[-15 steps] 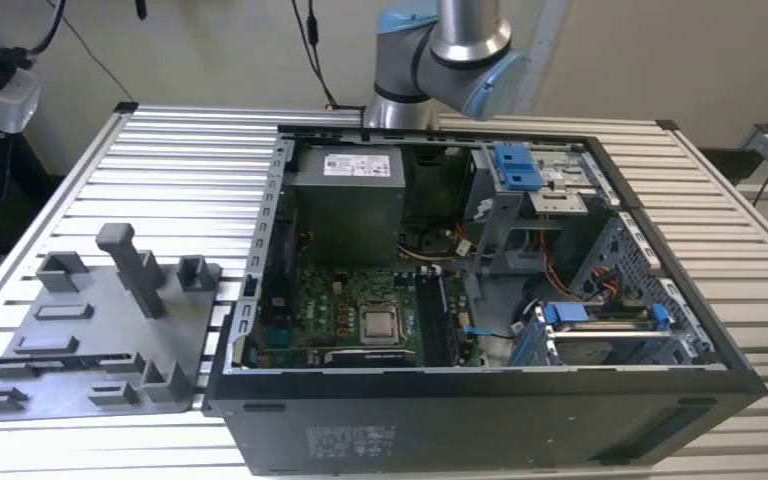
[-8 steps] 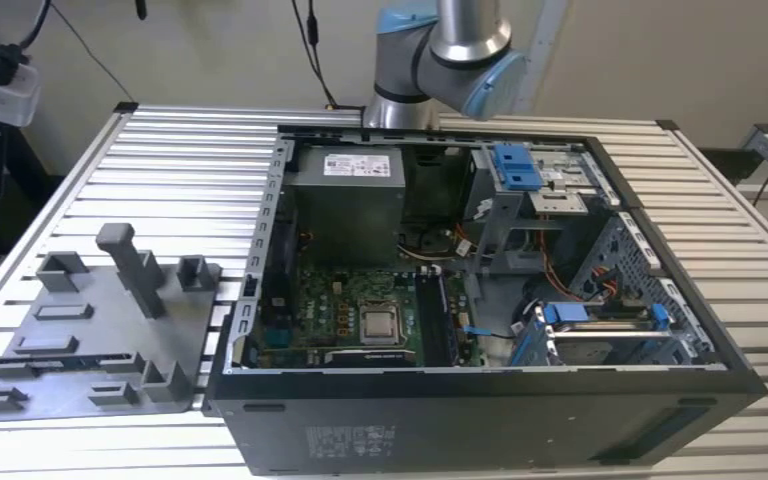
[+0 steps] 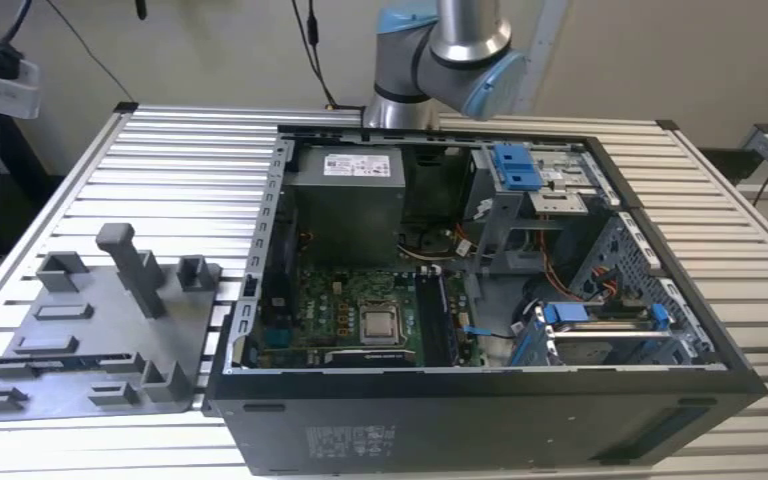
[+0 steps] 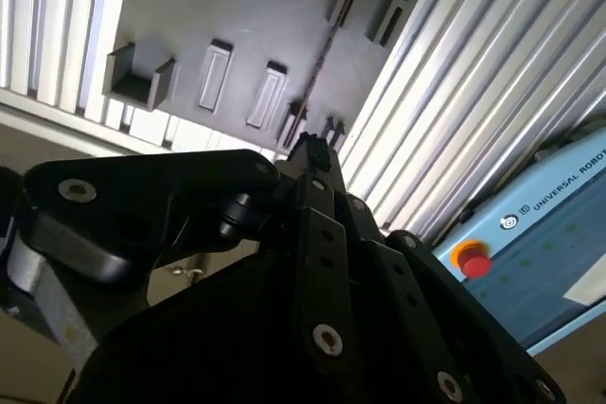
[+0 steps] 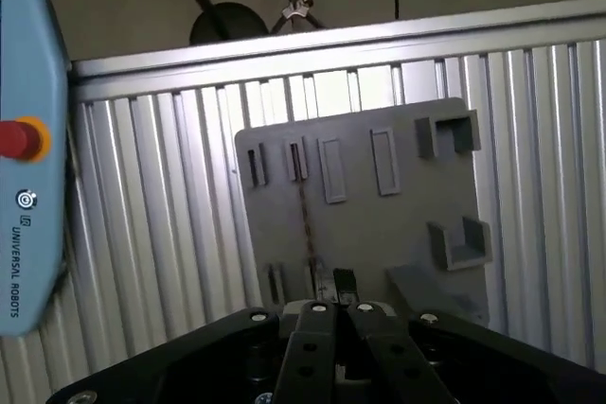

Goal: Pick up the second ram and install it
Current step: 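Pick up the second ram and move it above second insertion slot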

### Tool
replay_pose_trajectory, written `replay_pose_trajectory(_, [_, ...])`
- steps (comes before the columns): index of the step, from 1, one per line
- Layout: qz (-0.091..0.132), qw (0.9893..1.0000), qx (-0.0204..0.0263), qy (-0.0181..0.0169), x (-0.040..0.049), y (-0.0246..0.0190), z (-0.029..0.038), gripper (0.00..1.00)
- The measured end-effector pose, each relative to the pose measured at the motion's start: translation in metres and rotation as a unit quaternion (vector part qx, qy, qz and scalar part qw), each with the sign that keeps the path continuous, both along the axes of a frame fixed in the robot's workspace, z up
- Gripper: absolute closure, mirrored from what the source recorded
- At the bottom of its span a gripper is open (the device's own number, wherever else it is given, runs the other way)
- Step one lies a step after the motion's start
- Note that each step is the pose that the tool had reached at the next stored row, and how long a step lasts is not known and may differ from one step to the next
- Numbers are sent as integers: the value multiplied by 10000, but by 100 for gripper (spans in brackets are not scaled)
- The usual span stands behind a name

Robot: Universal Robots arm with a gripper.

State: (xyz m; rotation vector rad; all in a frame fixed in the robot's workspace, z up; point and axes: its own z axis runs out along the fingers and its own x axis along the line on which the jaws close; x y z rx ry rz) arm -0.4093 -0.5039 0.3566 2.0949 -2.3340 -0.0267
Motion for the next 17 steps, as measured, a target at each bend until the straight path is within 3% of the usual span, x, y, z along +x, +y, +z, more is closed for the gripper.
replay_pose_trajectory(4, [349, 9994, 0, 6, 0, 0, -10, 89])
replay_pose_trajectory(10, [816, 9967, 0, 11, 0, 0, -23, 89])
replay_pose_trajectory(17, [857, 9963, 0, 11, 0, 0, -24, 89])
